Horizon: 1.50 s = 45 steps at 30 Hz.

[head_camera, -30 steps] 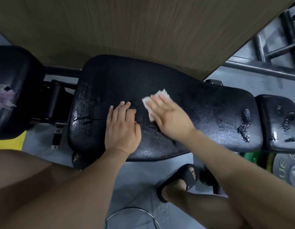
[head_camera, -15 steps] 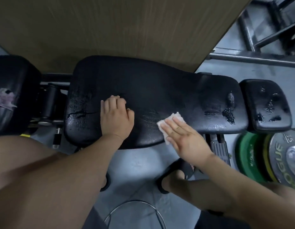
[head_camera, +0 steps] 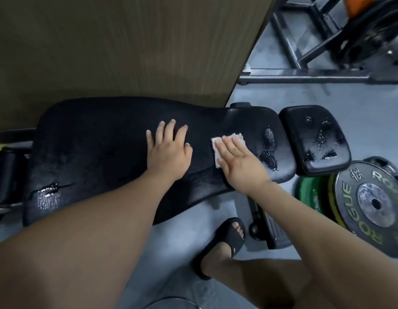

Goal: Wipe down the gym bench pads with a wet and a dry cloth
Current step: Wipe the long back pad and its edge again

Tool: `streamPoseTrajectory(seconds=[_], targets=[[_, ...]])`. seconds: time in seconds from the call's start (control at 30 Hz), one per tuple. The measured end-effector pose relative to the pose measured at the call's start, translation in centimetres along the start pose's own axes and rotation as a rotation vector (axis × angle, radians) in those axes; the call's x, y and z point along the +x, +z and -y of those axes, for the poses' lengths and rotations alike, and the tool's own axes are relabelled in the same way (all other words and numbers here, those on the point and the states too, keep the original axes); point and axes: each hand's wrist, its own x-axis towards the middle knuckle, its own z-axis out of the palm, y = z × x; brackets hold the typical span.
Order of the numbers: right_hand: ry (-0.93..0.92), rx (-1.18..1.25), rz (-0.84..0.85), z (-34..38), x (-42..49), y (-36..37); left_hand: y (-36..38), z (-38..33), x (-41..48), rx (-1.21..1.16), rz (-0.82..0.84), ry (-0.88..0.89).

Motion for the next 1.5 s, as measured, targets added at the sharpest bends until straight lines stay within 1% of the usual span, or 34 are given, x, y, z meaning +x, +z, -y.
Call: streamPoseTrajectory(seconds=[0.03,0.2,0.33,0.47,0.53,0.63,0.7,0.73,0.8,0.9,1.0,1.07,1.1,1.17,1.23,1.3,1.37,1.43,1.5], targets=[[-0.005,0.001,0.004,-0.4,0.9,0.0,0.3,0.1,0.3,0.013,0.002,-0.021],[0.016,0.063,-0.014,-2.2,5.8,-1.2,1.5,0.0,0.4,0.142,-0.110,-0.044],[0.020,0.070,-0.070,-2.9,9.9,-2.4,1.5,-0.2,0.8,0.166,-0.108,-0.065],[0.055,0.127,-0.040,-2.7,14.3,-3.3,1.4,-0.3,1.3,0.191,-0.078,-0.066],[0.103,0.178,0.022,-1.7,16.0,-4.1,1.3,-0.4,1.7,0.204,-0.059,-0.070],[0.135,0.221,0.195,0.4,19.7,-5.1,1.2,-0.6,1.9,0.227,-0.052,-0.066],[0.083,0.293,0.309,2.1,22.1,-5.7,1.1,-0.5,2.1,0.236,-0.049,-0.064],[0.049,0.324,0.337,2.8,22.8,-6.1,1.1,-0.5,2.1,0.234,-0.045,-0.062],[0.003,0.349,0.348,3.1,22.9,-6.6,1.1,-0.5,2.2,0.236,-0.046,-0.060],[-0.062,0.269,0.342,0.5,21.0,-6.7,1.1,-0.6,2.4,0.242,-0.054,-0.064],[0.072,0.225,0.392,-5.2,18.7,-6.9,1.1,-0.5,2.5,0.224,-0.054,-0.060],[0.140,0.146,0.433,-7.7,18.1,-7.2,1.0,-0.5,2.5,0.223,-0.053,-0.064],[0.144,0.081,0.451,-8.2,18.4,-7.1,1.0,-0.5,2.6,0.222,-0.053,-0.065],[0.162,0.053,0.457,-7.1,20.0,-6.4,0.9,-0.6,2.7,0.218,-0.050,-0.062],[0.134,0.120,0.494,-4.3,21.9,-5.4,0.9,-0.6,2.7,0.220,-0.050,-0.060],[0.116,0.200,0.456,-2.2,22.9,-4.5,0.8,-0.6,2.6,0.227,-0.045,-0.056],[0.082,0.253,0.371,-1.9,22.1,-4.5,0.8,-0.6,2.7,0.222,-0.055,-0.052],[0.043,0.345,0.291,-3.2,19.5,-5.1,0.9,-0.6,2.7,0.214,-0.056,-0.050],[0.012,0.343,0.207,-5.5,16.7,-5.6,0.9,-0.6,2.8,0.209,-0.057,-0.051]])
